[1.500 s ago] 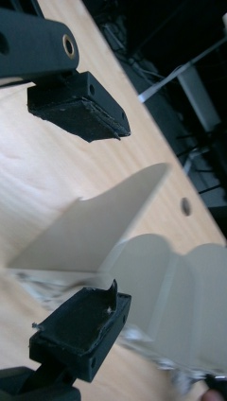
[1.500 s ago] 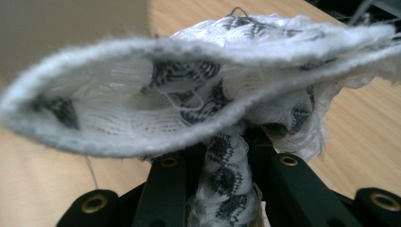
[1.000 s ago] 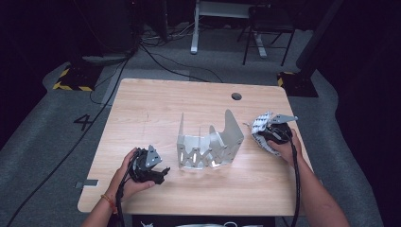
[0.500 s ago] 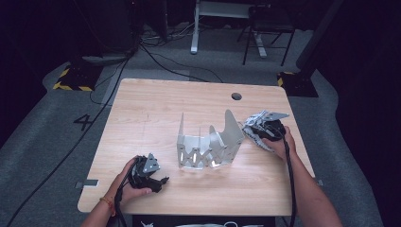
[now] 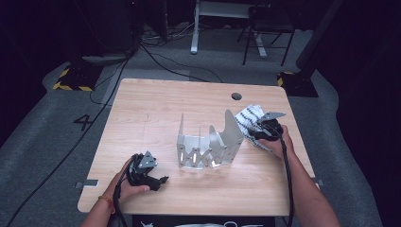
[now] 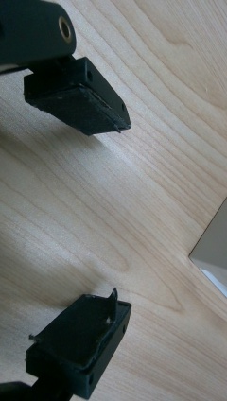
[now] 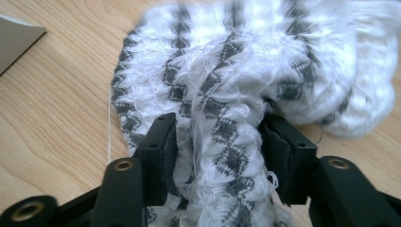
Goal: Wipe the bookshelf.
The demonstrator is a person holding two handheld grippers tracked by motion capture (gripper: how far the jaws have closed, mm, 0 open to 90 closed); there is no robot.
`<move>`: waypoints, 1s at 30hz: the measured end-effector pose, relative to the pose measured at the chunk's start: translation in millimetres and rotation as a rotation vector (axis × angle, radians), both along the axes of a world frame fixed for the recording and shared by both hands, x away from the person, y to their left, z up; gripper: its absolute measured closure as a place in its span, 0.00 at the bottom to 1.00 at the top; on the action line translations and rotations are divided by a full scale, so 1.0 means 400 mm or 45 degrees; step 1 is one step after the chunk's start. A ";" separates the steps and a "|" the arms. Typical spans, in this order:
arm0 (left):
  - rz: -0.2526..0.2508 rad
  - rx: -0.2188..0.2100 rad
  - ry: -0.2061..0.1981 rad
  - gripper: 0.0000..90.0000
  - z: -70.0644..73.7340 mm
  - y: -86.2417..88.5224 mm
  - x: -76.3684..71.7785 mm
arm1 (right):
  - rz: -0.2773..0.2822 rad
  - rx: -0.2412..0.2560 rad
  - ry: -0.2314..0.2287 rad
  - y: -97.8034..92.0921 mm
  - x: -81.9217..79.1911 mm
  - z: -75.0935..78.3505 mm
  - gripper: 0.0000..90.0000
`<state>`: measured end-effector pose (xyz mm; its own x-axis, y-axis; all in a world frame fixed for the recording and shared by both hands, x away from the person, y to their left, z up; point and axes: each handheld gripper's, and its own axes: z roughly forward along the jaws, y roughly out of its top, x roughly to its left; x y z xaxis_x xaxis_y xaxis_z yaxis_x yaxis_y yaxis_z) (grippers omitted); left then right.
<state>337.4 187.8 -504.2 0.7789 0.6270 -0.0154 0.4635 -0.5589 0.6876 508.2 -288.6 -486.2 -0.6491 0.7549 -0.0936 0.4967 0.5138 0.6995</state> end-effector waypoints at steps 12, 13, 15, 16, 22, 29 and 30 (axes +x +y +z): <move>0.010 0.003 0.006 0.14 0.000 -0.002 0.001 | 0.000 0.016 -0.053 0.004 -0.026 0.044 0.41; 0.009 0.004 0.005 0.14 0.000 -0.002 0.001 | 0.006 0.026 -0.056 0.004 -0.029 0.048 0.41; 0.010 0.005 0.001 0.14 0.000 -0.002 0.002 | 0.014 0.024 -0.063 0.005 -0.038 0.058 0.39; 0.011 0.005 0.001 0.14 0.000 -0.002 0.002 | 0.012 0.026 -0.064 0.005 -0.042 0.063 0.40; 0.023 0.002 0.002 0.14 0.000 -0.004 0.002 | 0.042 0.017 -0.075 -0.002 -0.072 0.084 0.39; 0.026 0.002 0.002 0.14 0.000 -0.005 0.002 | 0.061 -0.037 -0.086 -0.013 -0.117 0.087 0.40; 0.026 0.002 0.002 0.14 0.000 -0.005 0.002 | 0.061 -0.037 -0.086 -0.013 -0.117 0.087 0.40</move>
<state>338.2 185.8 -504.2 0.7658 0.6428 -0.0155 0.4759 -0.5504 0.6859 461.3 -293.9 -451.4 -0.6757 0.7195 -0.1602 0.4231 0.5566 0.7150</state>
